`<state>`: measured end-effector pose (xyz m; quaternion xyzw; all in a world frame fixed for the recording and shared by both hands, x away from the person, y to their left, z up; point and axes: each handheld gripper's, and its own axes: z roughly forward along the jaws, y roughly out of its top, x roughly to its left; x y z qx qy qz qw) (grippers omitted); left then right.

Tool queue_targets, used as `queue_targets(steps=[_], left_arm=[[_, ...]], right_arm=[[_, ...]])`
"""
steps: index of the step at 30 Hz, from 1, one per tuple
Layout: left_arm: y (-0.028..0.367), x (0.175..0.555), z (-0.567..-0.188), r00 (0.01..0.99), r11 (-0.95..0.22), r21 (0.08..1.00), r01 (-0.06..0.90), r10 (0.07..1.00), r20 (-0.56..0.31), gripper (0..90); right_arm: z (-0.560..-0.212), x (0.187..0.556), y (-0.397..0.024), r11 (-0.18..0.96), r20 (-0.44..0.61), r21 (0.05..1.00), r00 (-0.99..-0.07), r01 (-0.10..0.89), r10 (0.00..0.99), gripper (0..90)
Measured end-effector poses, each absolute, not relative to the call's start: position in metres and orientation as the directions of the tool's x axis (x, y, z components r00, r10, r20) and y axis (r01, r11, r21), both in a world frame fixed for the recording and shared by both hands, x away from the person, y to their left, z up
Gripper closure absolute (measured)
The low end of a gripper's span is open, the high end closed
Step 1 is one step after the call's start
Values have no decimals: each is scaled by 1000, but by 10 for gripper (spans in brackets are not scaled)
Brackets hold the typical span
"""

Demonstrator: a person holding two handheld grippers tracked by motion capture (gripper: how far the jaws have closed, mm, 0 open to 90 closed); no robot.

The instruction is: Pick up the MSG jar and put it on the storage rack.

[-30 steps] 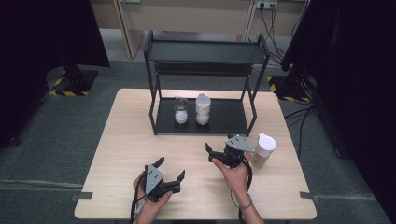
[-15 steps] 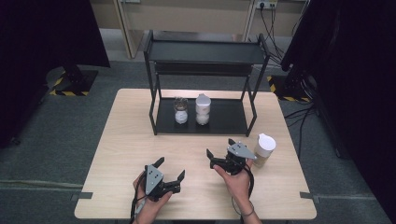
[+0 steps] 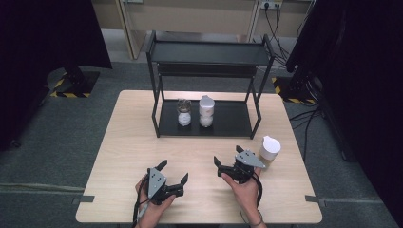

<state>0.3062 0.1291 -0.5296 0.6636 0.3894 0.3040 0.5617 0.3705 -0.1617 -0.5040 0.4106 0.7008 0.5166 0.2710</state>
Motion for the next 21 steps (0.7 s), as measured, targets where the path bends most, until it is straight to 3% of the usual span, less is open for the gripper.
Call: queue_targets(steps=[21], left_arm=[[129,306,-530,511,-66,982,175,859,-33,74]], right_arm=[[-513,343,-183,131,37,947,-506,292,862,20]])
